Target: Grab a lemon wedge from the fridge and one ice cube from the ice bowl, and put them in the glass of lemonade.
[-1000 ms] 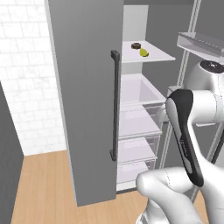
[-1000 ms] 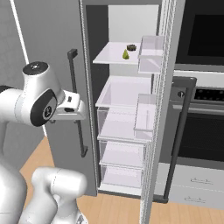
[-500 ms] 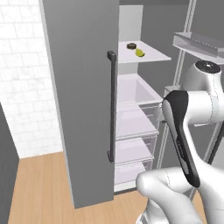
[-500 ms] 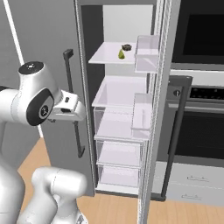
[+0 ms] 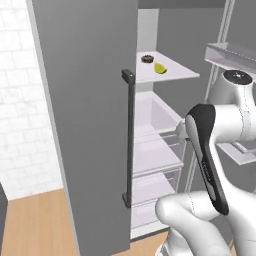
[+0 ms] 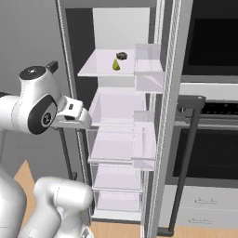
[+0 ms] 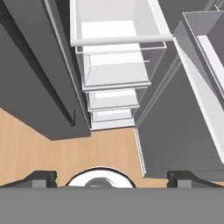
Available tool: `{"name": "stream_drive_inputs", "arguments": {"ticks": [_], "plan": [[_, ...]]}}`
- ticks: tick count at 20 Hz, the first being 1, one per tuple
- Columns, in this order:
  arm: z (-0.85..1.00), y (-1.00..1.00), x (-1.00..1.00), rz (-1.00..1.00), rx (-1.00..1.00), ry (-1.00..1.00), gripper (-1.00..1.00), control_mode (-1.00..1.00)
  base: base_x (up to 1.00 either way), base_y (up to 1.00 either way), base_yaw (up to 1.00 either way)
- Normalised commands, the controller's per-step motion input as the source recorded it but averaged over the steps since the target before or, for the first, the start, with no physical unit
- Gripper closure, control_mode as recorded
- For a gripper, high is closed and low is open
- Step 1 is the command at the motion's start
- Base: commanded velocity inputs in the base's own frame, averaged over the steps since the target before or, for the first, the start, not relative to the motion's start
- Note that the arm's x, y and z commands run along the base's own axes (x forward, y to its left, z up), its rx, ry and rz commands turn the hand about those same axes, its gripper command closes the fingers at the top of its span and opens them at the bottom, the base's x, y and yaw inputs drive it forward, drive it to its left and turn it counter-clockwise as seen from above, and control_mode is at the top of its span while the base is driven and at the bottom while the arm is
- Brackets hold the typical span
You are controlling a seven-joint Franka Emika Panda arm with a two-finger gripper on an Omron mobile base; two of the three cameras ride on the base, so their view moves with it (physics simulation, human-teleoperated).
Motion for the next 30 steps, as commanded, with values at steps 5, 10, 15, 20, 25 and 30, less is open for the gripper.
{"name": "stream_drive_inputs", "arguments": {"ticks": [5, 10, 15, 20, 25, 30], "plan": [[0.00, 0.00, 0.00, 0.00, 0.00, 0.00, -1.00, 1.00, 0.56, -0.24, -0.02], [0.00, 0.00, 0.00, 0.00, 0.00, 0.00, -1.00, 1.00, 0.45, -0.48, 0.03], [0.00, 0.00, 0.00, 0.00, 0.00, 0.00, -1.00, 1.00, 0.34, 0.00, 0.00], [0.00, 0.00, 0.00, 0.00, 0.00, 0.00, -1.00, 1.00, 0.70, -0.08, 0.09], [0.00, 0.00, 0.00, 0.00, 0.00, 0.00, -1.00, 1.00, 0.65, -0.09, 0.09], [0.00, -0.18, 0.05, 0.00, 0.00, -0.01, -1.00, -1.00, 0.14, -0.13, 0.02]]}}
